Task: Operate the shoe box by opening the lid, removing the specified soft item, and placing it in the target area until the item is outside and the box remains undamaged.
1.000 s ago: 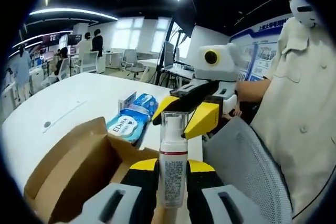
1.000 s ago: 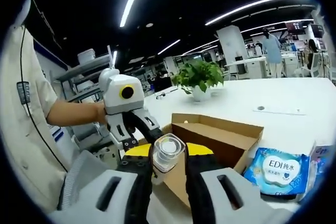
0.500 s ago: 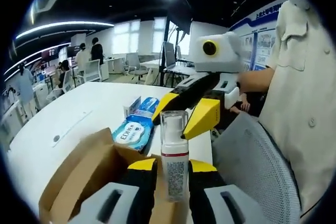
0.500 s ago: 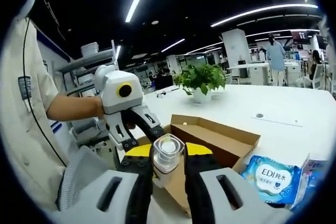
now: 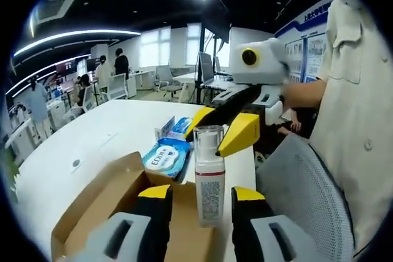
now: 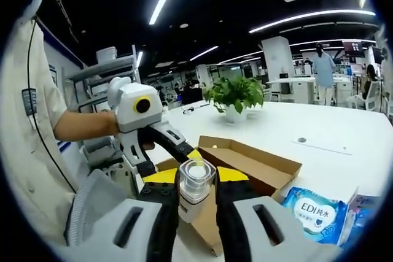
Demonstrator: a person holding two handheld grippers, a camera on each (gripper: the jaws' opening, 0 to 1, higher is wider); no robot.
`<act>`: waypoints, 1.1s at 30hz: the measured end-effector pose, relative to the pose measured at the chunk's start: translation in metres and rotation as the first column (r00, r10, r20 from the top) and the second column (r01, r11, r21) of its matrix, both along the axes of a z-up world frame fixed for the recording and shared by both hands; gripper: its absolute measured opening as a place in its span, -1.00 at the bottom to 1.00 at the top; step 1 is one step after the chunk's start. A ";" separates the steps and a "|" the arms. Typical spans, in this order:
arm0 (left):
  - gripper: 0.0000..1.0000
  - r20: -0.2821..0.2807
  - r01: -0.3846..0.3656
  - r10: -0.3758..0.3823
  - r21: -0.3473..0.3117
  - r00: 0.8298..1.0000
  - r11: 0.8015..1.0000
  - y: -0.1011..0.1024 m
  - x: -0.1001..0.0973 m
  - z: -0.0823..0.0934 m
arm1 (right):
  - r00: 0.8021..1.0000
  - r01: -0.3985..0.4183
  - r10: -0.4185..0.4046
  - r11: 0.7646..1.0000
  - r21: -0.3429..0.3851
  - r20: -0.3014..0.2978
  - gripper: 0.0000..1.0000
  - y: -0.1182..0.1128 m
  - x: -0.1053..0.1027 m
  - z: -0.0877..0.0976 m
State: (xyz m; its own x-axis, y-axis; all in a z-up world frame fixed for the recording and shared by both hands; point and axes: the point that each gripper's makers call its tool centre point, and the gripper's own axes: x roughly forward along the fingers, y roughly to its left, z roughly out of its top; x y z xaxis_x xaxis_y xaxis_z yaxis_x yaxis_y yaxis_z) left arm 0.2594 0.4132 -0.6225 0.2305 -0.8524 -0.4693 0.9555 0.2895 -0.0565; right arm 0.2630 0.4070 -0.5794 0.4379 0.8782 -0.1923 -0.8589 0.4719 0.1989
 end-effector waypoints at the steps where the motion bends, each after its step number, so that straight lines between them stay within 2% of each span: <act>1: -0.16 -0.001 -0.013 0.013 -0.005 1.000 1.000 0.002 0.000 0.001 | 1.000 0.000 0.000 1.000 -0.004 0.005 -0.62 -0.001 0.001 0.001; 10: 0.03 -0.001 -0.085 0.085 -0.013 0.996 0.996 0.014 0.004 0.003 | 1.000 0.002 -0.002 1.000 -0.014 0.022 -0.62 -0.010 0.007 0.006; 18: 0.21 0.000 -0.163 0.163 -0.020 0.987 0.986 0.032 0.009 0.004 | 0.999 0.009 -0.008 1.000 -0.023 0.046 -0.62 -0.020 0.018 0.014; 33: 0.55 0.017 -0.308 0.309 -0.025 0.951 0.951 0.068 0.012 0.009 | 0.992 0.025 -0.015 0.996 -0.086 0.125 -0.62 -0.049 0.057 0.027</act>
